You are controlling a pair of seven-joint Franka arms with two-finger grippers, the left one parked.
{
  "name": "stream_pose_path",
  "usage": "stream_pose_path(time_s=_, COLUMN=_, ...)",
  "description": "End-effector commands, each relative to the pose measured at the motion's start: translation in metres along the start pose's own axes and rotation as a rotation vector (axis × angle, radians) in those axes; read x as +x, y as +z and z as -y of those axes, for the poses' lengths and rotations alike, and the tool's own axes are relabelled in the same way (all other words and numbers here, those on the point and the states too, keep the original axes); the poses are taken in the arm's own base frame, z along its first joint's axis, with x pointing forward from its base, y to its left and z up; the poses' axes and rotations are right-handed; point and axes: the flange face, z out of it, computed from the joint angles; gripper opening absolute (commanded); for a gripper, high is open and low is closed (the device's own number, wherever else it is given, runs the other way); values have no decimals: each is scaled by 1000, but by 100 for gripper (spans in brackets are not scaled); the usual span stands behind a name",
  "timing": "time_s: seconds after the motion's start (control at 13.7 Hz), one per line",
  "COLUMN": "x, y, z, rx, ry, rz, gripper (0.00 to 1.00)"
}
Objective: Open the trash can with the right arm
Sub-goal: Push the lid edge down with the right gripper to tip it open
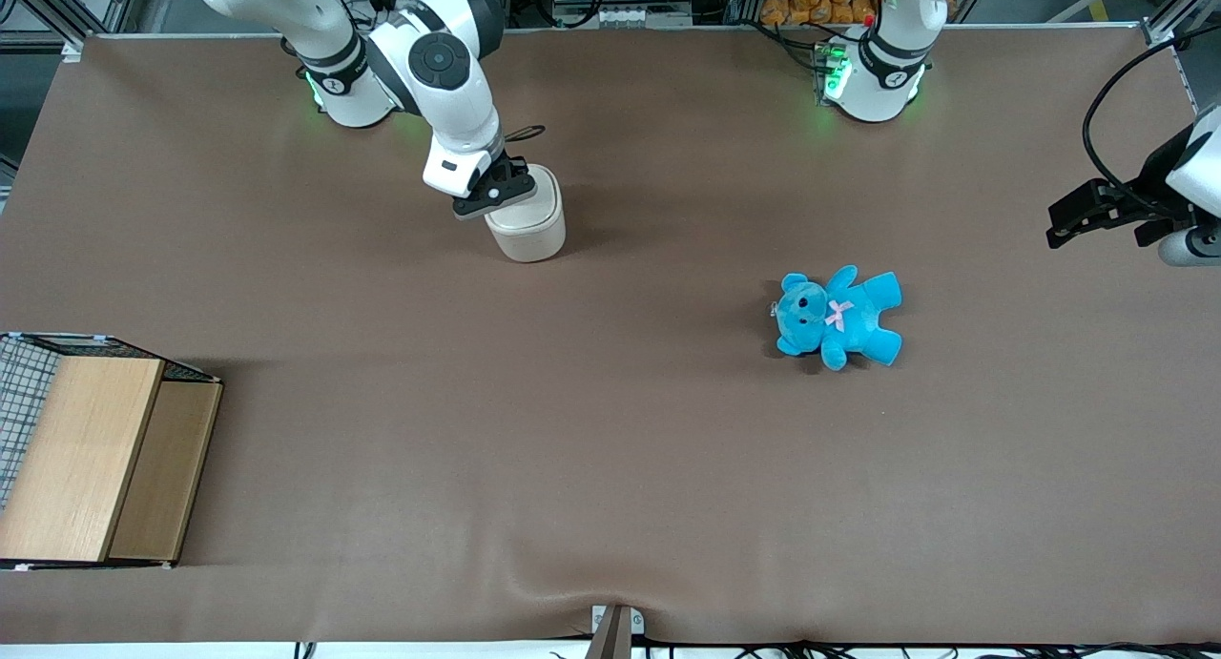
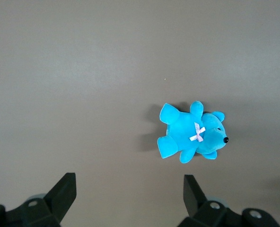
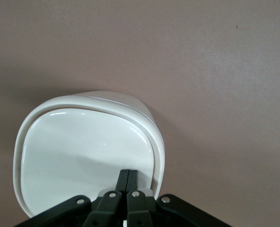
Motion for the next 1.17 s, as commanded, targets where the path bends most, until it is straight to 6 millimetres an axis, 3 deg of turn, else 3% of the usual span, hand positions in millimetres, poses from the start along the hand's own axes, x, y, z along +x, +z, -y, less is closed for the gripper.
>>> stream_pose_path(time_s=0.0, x=-3, y=3, z=6, rx=-3, ry=13, rz=16, gripper=0)
stream_pose_path(time_s=0.29, x=6, y=-24, z=10, rx=-11, ry=15, rz=45, gripper=0)
stream_pose_path(time_s=0.73, x=29, y=-80, z=17, rx=-13, ry=21, rz=75, gripper=0)
stream_pose_path(time_s=1.09, x=39, y=-110, z=36, rx=37, ry=89, rz=84, gripper=0)
